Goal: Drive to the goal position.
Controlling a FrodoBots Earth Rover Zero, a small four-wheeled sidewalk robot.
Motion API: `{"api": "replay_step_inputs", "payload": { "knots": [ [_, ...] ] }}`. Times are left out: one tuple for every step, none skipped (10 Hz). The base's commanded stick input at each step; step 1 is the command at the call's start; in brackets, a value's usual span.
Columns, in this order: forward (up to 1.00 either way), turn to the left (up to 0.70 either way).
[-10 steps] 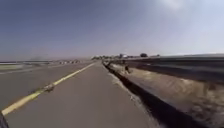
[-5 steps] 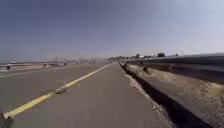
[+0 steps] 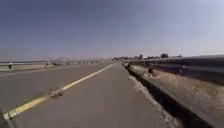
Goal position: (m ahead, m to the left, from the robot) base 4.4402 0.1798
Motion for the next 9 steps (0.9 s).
{"api": "replay_step_inputs", "payload": {
  "knots": [
    [0.50, 0.00],
    [0.50, 0.00],
    [0.50, 0.00],
    [0.50, 0.00],
    [0.50, 0.00],
    [0.50, 0.00],
    [0.50, 0.00],
    [0.50, 0.00],
    [0.50, 0.00]
  ]
}}
